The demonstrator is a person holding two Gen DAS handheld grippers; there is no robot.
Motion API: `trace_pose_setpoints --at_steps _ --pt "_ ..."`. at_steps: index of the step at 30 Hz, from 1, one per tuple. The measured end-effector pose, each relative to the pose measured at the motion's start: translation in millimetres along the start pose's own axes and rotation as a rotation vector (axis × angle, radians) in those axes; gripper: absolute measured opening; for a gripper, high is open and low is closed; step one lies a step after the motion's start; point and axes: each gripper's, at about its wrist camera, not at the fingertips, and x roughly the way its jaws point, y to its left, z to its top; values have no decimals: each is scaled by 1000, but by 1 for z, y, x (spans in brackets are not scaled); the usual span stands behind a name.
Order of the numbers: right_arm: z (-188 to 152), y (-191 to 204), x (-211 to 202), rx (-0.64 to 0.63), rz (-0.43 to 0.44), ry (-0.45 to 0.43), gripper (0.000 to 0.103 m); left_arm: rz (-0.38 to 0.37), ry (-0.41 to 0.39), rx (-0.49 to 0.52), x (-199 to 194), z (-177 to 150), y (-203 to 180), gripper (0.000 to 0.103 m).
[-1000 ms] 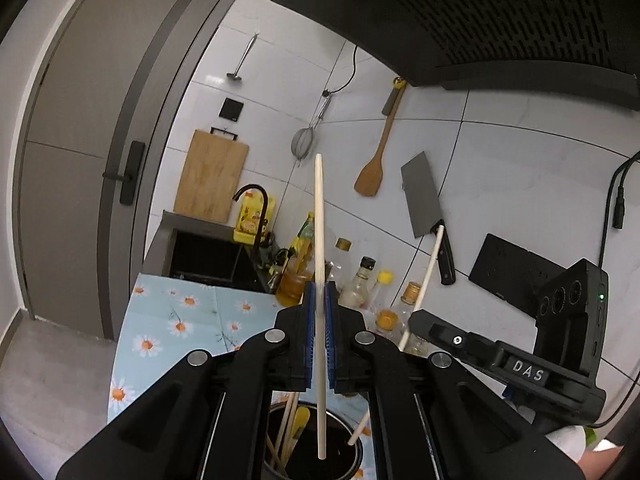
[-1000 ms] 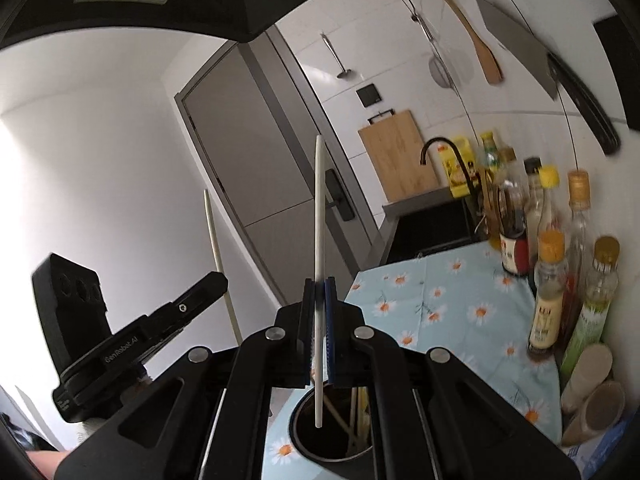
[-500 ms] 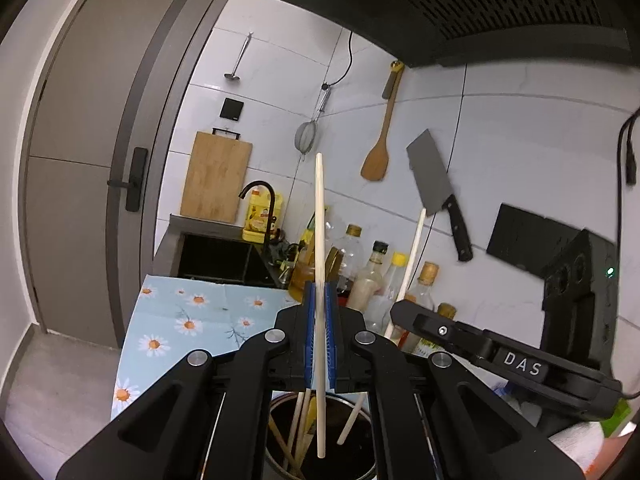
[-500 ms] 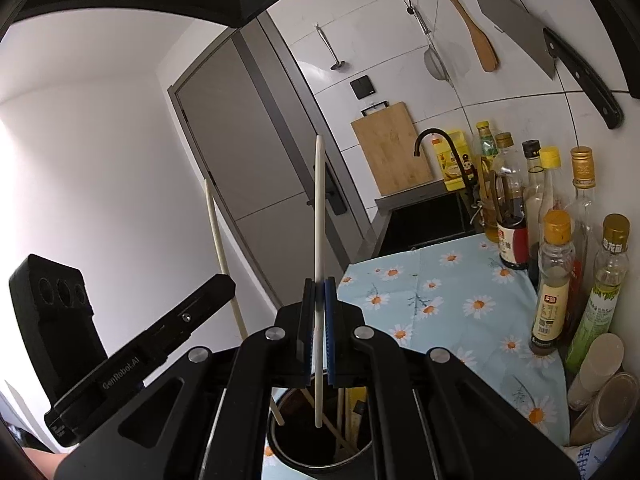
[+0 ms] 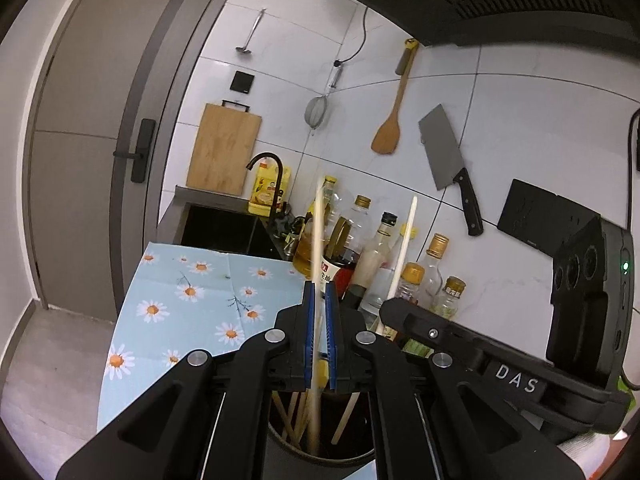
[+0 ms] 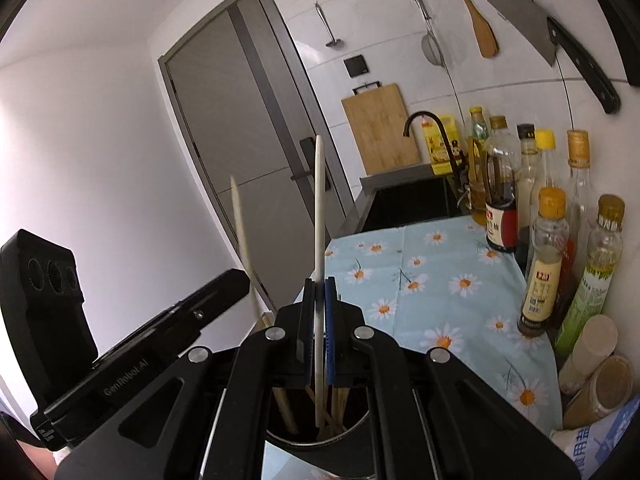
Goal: Organize utensils
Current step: 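Lower the chopsticks into the black holder and open both tools, then move both open tools back down over the remaining utensils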
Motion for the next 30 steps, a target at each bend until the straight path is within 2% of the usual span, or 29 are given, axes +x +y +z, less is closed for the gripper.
trace_pose_setpoints --at_steps 6,10,12,15,24,30 --pt "-6 -6 2 47 1 28 7 9 9 -3 -5 -3 2 4" --pt "-4 -11 1 63 2 34 14 12 12 -14 -7 -3 4 5" --pt "-4 -11 -1 66 2 34 14 12 13 -20 -8 -2 5 5" --pt "-3 -12 -4 72 2 31 16 9 14 -26 -10 -1 6 13" --pt "1 -12 -15 69 -4 25 20 -23 26 -10 -20 -2 2 14" --pt "5 -8 -27 81 10 24 21 -28 19 -15 -32 1 4 19"
